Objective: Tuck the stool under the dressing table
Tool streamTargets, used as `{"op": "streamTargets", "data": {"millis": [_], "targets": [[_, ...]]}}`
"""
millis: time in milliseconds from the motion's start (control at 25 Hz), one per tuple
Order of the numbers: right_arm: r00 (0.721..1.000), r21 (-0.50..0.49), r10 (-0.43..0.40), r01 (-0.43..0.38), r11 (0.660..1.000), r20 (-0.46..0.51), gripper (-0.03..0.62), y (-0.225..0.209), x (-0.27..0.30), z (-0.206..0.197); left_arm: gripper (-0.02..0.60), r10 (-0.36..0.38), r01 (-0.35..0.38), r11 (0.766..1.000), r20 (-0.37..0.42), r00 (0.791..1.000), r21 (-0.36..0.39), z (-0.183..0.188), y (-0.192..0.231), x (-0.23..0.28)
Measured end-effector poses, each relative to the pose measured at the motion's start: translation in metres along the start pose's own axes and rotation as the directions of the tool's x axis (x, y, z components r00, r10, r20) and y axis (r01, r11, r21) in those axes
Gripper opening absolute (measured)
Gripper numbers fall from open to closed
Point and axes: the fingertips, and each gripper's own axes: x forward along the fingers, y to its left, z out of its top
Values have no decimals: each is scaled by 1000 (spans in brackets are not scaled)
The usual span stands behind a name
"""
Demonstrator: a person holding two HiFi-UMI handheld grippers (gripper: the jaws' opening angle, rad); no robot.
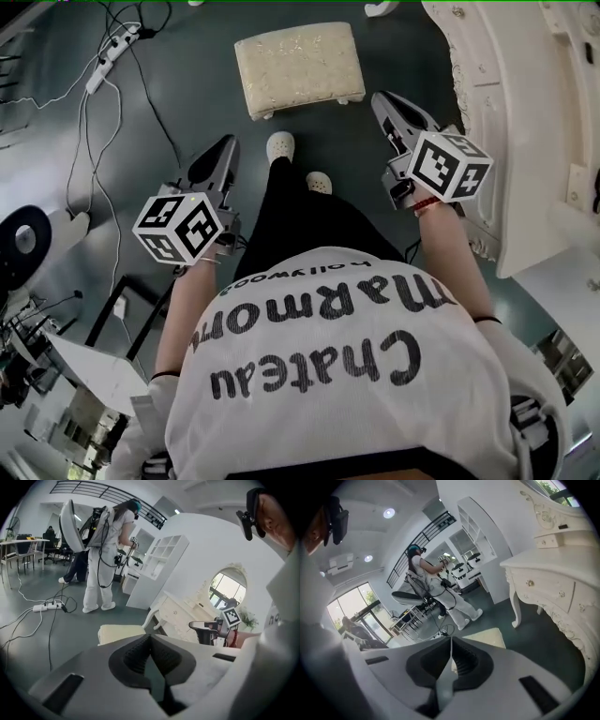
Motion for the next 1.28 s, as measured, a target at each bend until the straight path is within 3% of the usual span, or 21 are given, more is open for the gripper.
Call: {"op": "streamTargets", "data": {"millis": [160,320,480,640,720,800,840,880,1000,1280], "targets": [[993,41,-86,89,995,-75,26,-37,22,-31,21,37,-37,999,-143,989,5,-31,41,34],[967,73,-191,206,976,-169,27,-97,60,-79,21,105,-112,994,-310,945,-4,-71,100,81],[917,153,-312,355,922,-250,26,-162,96,-122,21,112,-135,990,-375,920,-36,-85,145,111],[874,263,-351,445,856,-337,28,-220,126,-157,21,101,-143,987,-417,903,-70,-107,171,134],[872,298,-343,451,841,-350,28,-240,141,-167,21,97,-147,986,-432,897,-84,-117,184,147],[883,300,-313,422,855,-351,35,-248,156,-171,21,94,-154,983,-453,887,-98,-127,196,160],[889,298,-287,400,867,-357,108,-250,163,-173,21,94,-160,982,-469,878,-102,-133,200,165],[894,298,-261,378,877,-365,265,-251,170,-174,21,95,-163,981,-485,869,-101,-140,203,169],[900,280,-229,344,896,-372,279,-260,190,-178,21,93,-167,981,-509,856,-102,-156,213,182],[925,304,-196,298,905,-325,285,-269,202,-184,22,28,-155,963,-487,873,-221,-178,228,203]]}}
